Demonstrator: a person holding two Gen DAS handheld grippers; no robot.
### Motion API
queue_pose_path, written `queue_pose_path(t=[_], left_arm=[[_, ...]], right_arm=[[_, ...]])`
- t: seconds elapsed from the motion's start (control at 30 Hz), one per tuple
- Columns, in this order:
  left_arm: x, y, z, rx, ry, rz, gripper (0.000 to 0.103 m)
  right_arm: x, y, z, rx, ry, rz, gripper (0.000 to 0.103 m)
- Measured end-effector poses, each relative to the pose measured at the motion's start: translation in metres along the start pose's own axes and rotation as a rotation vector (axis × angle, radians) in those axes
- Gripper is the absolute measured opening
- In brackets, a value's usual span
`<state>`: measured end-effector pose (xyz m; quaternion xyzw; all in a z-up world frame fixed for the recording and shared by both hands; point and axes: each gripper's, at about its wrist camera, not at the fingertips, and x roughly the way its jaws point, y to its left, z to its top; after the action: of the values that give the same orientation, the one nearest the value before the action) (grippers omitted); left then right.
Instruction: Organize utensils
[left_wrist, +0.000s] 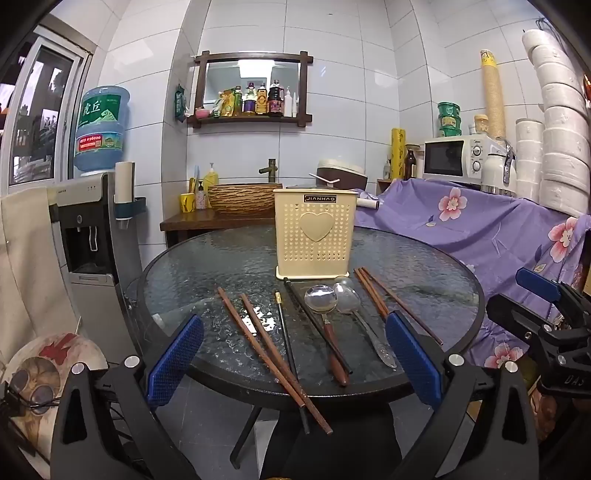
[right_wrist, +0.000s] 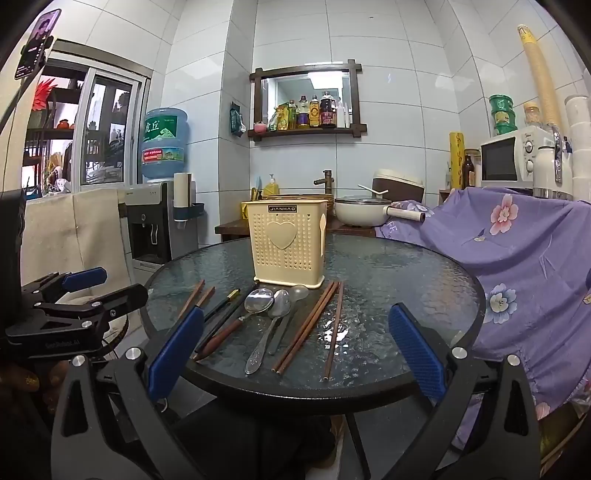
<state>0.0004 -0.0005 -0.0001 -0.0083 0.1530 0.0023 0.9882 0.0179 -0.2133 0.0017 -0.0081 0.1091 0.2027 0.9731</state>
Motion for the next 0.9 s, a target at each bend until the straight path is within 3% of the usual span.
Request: queue_pose_path(t=[0.63, 0.7, 0.9], left_arm=[[-0.002, 0.018, 0.000, 0.004, -0.004, -0.003, 0.097], [-0.001, 0.001, -0.001, 0.013, -0.006, 0.010, 0.097], [0.002, -0.002, -0.003, 0.013, -0.001, 0.004, 0.097]], right_arm=[[0.002, -0.002, -0.002, 0.012, 0.008, -0.008, 0.098], [0.002, -0.002, -0.002, 0.011, 0.007, -0.009, 0.098], [0.003, -0.002, -0.003, 0.013, 0.007, -0.009, 0.098]])
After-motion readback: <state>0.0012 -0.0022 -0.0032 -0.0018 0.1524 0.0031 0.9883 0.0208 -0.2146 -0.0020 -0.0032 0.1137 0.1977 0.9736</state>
